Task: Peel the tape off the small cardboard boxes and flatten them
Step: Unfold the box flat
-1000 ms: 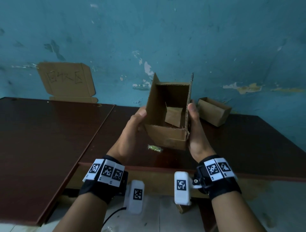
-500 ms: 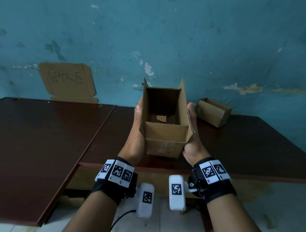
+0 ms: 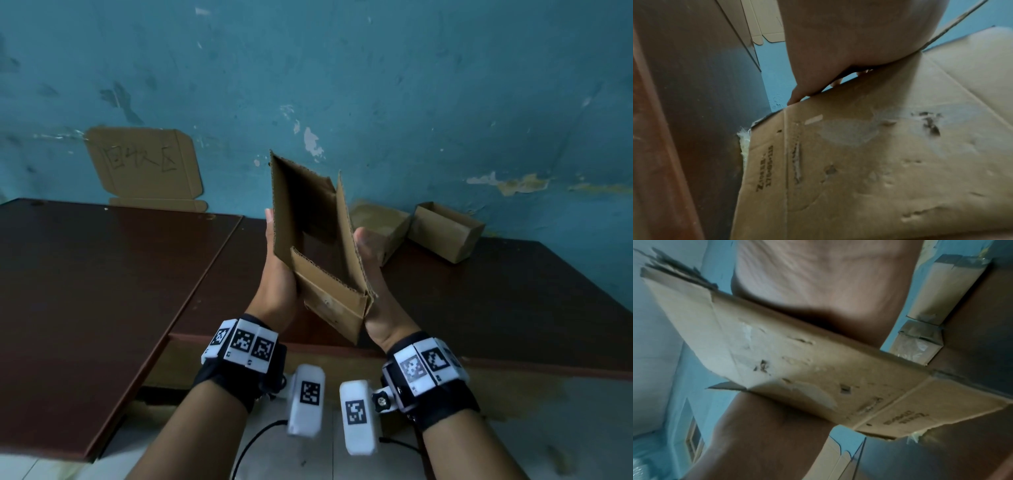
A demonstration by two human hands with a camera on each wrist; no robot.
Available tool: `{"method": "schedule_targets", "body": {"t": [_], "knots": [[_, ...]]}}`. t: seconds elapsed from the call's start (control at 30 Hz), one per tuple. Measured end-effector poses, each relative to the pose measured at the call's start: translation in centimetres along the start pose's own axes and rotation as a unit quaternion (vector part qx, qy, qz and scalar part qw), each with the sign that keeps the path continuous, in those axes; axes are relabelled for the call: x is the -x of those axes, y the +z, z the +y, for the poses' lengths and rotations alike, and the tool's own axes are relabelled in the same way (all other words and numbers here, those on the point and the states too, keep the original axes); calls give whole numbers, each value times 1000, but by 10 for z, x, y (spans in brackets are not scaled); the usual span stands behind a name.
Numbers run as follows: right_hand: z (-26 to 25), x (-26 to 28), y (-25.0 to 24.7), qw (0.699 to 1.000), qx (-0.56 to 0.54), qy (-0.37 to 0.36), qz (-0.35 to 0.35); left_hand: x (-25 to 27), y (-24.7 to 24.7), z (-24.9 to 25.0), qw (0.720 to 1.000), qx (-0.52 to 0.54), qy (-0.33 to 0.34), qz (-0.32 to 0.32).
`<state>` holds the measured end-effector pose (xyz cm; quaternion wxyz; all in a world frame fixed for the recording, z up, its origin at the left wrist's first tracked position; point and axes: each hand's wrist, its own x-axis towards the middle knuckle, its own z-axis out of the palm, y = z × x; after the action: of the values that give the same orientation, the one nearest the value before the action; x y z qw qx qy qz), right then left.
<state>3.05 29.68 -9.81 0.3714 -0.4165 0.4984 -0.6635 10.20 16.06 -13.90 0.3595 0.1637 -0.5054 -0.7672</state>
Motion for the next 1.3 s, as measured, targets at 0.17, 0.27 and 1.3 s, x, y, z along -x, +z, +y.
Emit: {"method": "schedule_targets", "body": {"t": [0.17,0.27,1.3], "knots": [[27,-18,10,992,83,19,-97,11,9,7,998,-46,46,12],[43,-24,17,989,99,-5,-111,7,10,5,989,-131,70,23],[41,-92,92,896,429,-41,-109,56,-56,98,998,23,6,59]]}}
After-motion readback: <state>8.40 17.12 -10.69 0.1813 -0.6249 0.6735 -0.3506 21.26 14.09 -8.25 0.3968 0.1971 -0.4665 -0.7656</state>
